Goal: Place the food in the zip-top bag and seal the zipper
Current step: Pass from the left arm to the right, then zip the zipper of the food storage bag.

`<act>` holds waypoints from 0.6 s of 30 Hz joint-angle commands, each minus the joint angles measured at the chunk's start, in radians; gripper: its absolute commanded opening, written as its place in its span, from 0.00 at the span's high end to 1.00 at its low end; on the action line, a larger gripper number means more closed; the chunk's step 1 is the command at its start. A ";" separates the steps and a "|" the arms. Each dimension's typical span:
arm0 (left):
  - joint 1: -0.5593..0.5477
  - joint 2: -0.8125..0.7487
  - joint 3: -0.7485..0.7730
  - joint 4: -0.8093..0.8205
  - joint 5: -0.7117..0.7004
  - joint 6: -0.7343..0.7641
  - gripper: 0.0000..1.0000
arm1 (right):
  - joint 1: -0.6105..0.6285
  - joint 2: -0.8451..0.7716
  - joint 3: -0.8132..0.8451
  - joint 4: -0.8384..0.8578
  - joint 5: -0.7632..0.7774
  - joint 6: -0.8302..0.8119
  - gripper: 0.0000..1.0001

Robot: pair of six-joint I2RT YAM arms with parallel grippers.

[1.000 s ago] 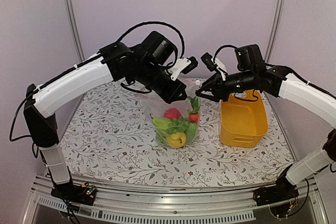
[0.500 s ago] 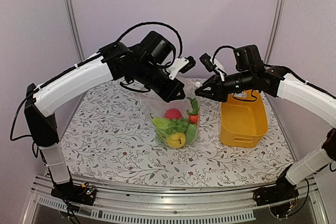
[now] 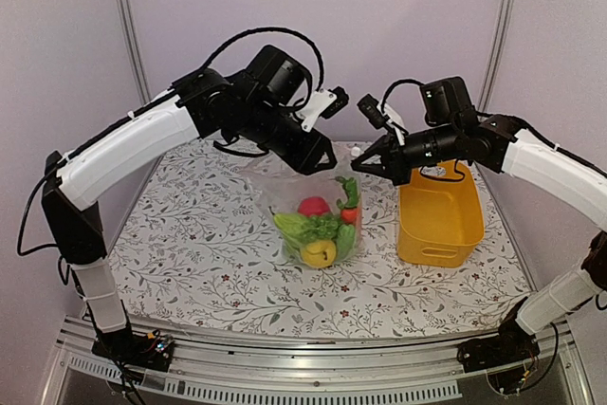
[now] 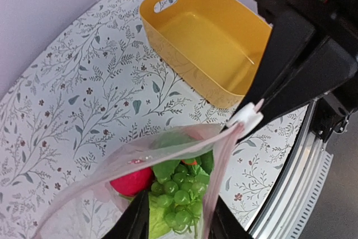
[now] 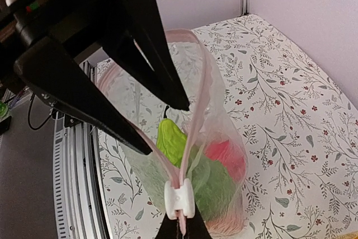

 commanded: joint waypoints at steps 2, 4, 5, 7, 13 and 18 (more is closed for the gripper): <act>-0.007 -0.066 0.084 0.075 -0.050 0.077 0.57 | 0.019 -0.025 0.033 -0.078 0.026 -0.049 1.00; -0.016 -0.071 0.081 0.111 -0.009 0.104 0.53 | 0.020 -0.035 0.028 -0.095 0.025 -0.057 1.00; -0.016 -0.070 0.074 0.128 0.025 0.109 0.53 | 0.019 -0.041 0.024 -0.097 0.020 -0.060 1.00; -0.016 -0.070 0.051 0.160 0.096 0.110 0.52 | 0.020 -0.054 0.015 -0.099 0.009 -0.061 1.00; -0.032 -0.096 -0.071 0.302 0.211 0.215 0.52 | 0.024 -0.072 0.015 -0.121 -0.030 -0.064 1.00; -0.028 -0.086 -0.103 0.370 0.219 0.263 0.50 | 0.024 -0.102 0.009 -0.140 -0.053 -0.069 1.00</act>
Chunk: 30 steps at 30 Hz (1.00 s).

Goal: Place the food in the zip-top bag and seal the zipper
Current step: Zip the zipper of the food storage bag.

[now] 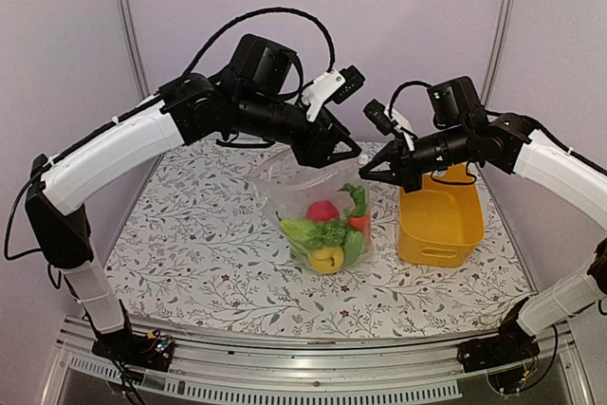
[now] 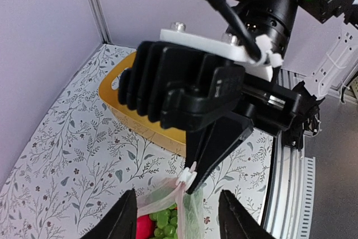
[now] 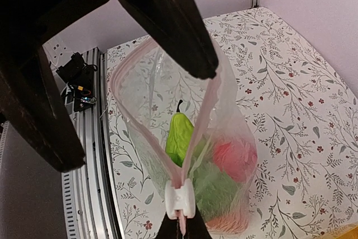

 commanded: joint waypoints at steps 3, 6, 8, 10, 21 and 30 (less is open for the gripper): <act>0.005 0.021 -0.024 0.118 0.078 0.058 0.50 | 0.010 -0.055 0.002 -0.042 -0.066 -0.021 1.00; 0.006 0.040 -0.026 0.124 0.117 0.053 0.53 | 0.010 -0.062 -0.001 -0.052 -0.077 -0.020 1.00; 0.008 0.046 -0.034 0.131 0.138 0.052 0.56 | 0.010 -0.065 0.002 -0.059 -0.081 -0.018 1.00; 0.008 0.051 -0.042 0.132 0.166 0.051 0.60 | 0.009 -0.071 0.001 -0.063 -0.075 -0.017 1.00; 0.009 0.040 -0.106 0.133 0.248 0.036 0.64 | 0.010 -0.080 -0.005 -0.077 -0.059 -0.021 1.00; 0.011 0.049 -0.106 0.128 0.231 0.050 0.71 | 0.012 -0.065 0.011 -0.086 -0.066 -0.023 1.00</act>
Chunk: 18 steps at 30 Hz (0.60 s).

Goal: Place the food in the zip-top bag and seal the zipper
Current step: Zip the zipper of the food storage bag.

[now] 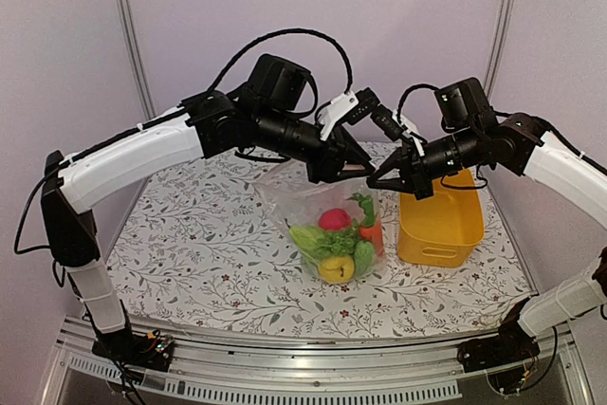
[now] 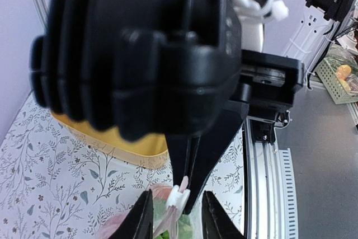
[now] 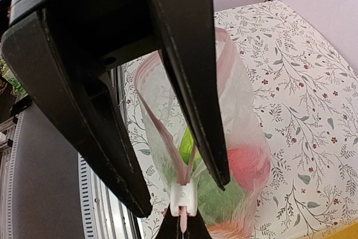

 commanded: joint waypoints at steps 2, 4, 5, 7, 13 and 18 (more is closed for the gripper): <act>0.008 0.009 -0.009 -0.006 0.009 0.012 0.72 | 0.008 -0.010 0.017 0.015 -0.017 -0.014 1.00; 0.009 0.013 -0.007 -0.006 0.017 0.011 0.73 | 0.009 -0.009 0.017 0.013 -0.016 -0.015 1.00; 0.010 0.015 -0.007 -0.006 0.020 0.009 0.73 | 0.009 -0.008 0.017 0.013 -0.016 -0.016 1.00; 0.010 0.020 -0.008 -0.005 0.021 0.009 0.73 | 0.009 -0.008 0.019 0.010 -0.017 -0.018 1.00; 0.011 0.030 -0.009 0.007 0.013 0.002 0.69 | 0.015 -0.006 0.022 0.002 -0.013 -0.026 1.00; 0.016 0.035 -0.003 0.008 0.007 0.002 0.70 | 0.018 0.002 0.029 0.002 -0.014 -0.028 1.00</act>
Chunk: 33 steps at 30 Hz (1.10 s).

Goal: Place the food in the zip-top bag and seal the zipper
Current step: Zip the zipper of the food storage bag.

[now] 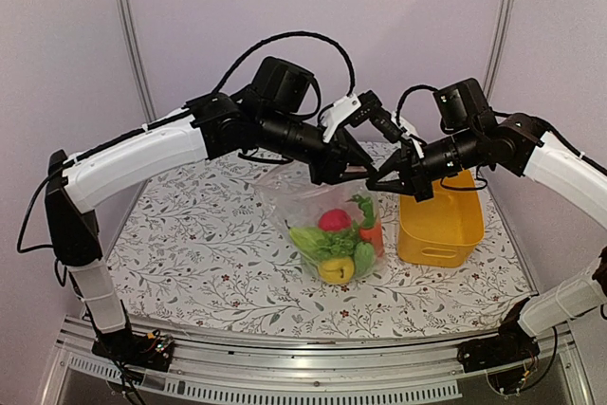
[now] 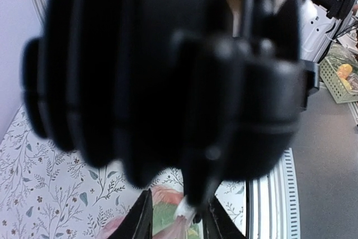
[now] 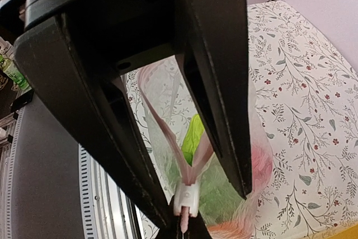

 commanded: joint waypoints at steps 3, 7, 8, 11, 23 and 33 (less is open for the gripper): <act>0.016 0.017 -0.008 -0.005 0.010 0.000 0.74 | 0.010 0.001 0.033 0.011 -0.008 -0.012 1.00; 0.017 0.005 -0.019 -0.012 0.015 0.001 0.83 | 0.010 0.002 0.033 0.012 -0.003 -0.012 1.00; 0.018 0.003 -0.024 -0.014 0.015 0.000 0.86 | 0.010 0.001 0.032 0.015 0.000 -0.010 1.00; 0.019 -0.007 -0.040 -0.019 0.008 0.000 0.90 | 0.009 -0.001 0.031 0.020 0.010 -0.009 1.00; 0.025 -0.067 -0.049 -0.069 -0.076 -0.004 0.90 | -0.072 -0.047 -0.031 0.093 0.002 0.028 1.00; 0.042 -0.128 -0.093 -0.105 -0.138 0.004 0.90 | -0.125 -0.075 -0.092 0.136 -0.011 0.053 1.00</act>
